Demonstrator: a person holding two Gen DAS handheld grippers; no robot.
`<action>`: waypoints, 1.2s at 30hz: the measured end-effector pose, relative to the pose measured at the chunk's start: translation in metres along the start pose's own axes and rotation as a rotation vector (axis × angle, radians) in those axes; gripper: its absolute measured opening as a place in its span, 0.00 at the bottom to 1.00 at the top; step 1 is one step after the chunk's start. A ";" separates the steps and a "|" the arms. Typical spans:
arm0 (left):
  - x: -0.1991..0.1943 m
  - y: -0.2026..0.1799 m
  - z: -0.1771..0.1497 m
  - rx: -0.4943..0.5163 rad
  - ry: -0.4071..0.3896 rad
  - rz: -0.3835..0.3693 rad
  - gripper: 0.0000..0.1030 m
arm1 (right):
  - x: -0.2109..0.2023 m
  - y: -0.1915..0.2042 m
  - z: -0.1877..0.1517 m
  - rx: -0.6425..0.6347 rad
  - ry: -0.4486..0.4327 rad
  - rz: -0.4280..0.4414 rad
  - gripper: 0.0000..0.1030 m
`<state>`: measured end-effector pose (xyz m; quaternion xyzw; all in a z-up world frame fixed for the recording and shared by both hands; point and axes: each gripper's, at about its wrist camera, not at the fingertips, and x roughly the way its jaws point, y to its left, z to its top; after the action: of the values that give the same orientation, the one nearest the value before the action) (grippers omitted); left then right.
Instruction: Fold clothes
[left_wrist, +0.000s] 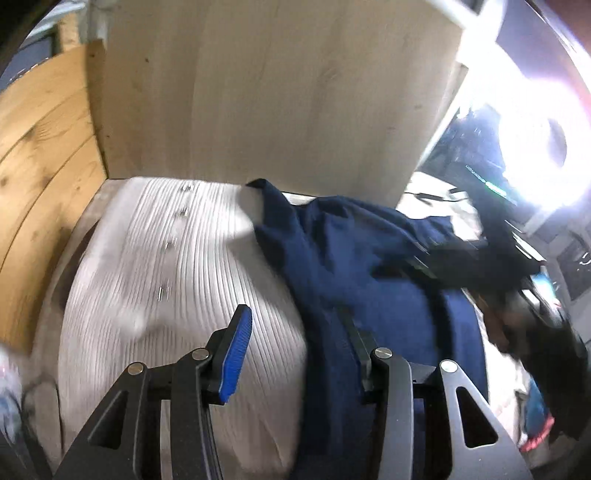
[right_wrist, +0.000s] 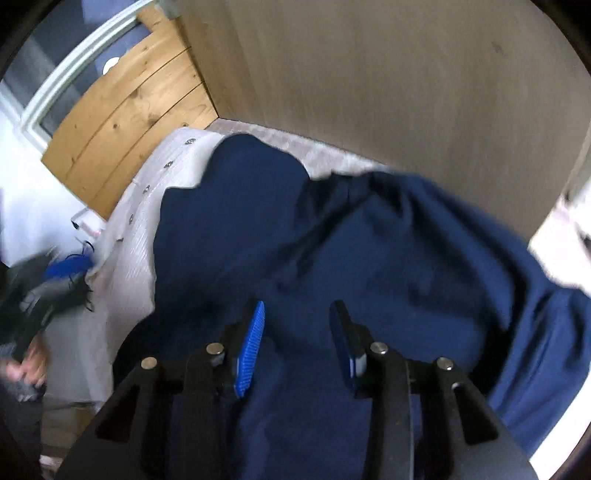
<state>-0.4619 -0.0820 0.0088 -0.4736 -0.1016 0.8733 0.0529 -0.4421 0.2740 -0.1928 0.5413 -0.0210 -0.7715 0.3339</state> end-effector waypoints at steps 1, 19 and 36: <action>0.011 0.003 0.008 0.001 0.014 0.002 0.41 | -0.003 0.001 0.001 0.002 -0.016 0.024 0.36; 0.007 0.014 0.020 0.144 0.067 -0.081 0.43 | 0.042 0.051 0.026 -0.074 -0.073 0.133 0.07; 0.074 -0.029 0.042 0.279 0.155 -0.218 0.52 | 0.042 -0.010 0.020 0.162 -0.148 0.569 0.08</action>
<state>-0.5375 -0.0454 -0.0223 -0.5138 -0.0257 0.8288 0.2201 -0.4724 0.2520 -0.2229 0.4808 -0.2577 -0.6801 0.4898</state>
